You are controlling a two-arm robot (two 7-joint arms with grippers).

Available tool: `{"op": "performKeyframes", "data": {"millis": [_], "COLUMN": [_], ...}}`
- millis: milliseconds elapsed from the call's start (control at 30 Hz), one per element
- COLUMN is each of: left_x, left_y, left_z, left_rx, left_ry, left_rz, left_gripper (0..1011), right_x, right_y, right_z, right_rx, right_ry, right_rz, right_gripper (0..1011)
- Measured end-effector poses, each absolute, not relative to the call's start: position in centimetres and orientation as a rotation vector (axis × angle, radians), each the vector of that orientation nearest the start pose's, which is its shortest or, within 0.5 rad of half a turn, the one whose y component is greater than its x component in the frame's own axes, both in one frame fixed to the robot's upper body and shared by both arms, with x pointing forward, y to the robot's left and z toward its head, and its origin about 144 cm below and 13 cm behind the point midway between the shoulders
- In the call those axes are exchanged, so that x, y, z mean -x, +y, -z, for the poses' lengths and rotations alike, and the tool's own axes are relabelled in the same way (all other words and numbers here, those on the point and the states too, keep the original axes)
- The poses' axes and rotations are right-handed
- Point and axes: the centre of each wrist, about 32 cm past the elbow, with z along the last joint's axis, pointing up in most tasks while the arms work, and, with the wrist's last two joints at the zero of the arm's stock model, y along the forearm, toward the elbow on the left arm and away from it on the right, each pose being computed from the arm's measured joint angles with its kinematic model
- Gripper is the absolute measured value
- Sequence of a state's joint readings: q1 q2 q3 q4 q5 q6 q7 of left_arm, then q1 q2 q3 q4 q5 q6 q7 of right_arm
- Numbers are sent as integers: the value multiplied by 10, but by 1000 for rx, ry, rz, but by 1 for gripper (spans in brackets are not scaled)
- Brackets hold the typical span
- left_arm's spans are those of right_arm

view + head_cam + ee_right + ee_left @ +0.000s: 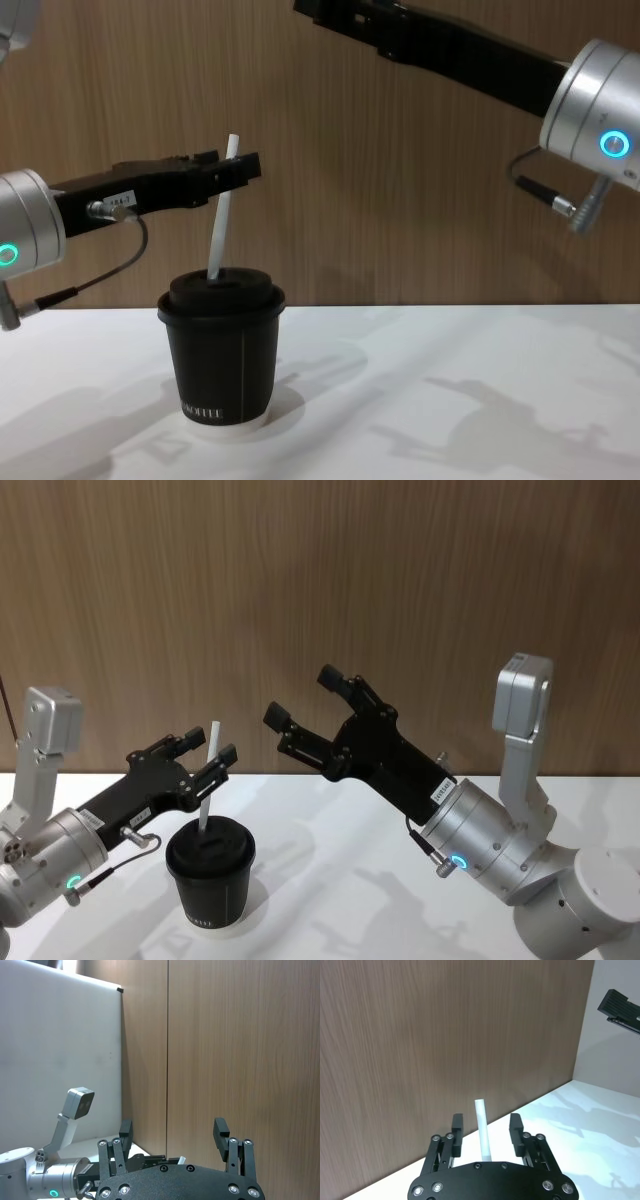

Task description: Pick up the straw with one hand, pass it to the other hand, and insert it into the cup.

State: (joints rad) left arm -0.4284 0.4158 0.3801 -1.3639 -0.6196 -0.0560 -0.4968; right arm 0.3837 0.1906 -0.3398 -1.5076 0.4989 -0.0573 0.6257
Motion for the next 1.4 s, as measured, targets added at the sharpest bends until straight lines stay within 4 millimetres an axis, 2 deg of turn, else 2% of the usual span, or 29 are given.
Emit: {"op": "performKeyframes", "data": {"millis": [233,267,333,367,500,1133,1400], "left_x": [-556,-555,-553,-552,-546,-506,-495], "left_y": [269,269,270,271,272,270,266], "left_z": [-1218,-1218,-1219,-1220,-1222,-1232,-1230], "left_rx": [162,162,163,165,173,220,227], "left_ry": [-38,-39,-39,-41,-47,-81,-77], "left_rz": [-824,-825,-826,-828,-831,-813,-802], "left_gripper": [746,807,833,897,989,1000,1000], "right_x": [-542,-542,-542,-542,-542,-541,-532], "right_y": [-181,-181,-181,-181,-181,-184,-201], "right_z": [-1248,-1248,-1248,-1248,-1248,-1251,-1259], "right_rx": [-337,-337,-337,-337,-337,-325,-271], "right_ry": [-122,-122,-122,-122,-122,-135,-163], "right_rz": [591,591,591,591,591,588,577], "right_gripper": [1001,1001,1001,1001,1001,1001,1001]}}
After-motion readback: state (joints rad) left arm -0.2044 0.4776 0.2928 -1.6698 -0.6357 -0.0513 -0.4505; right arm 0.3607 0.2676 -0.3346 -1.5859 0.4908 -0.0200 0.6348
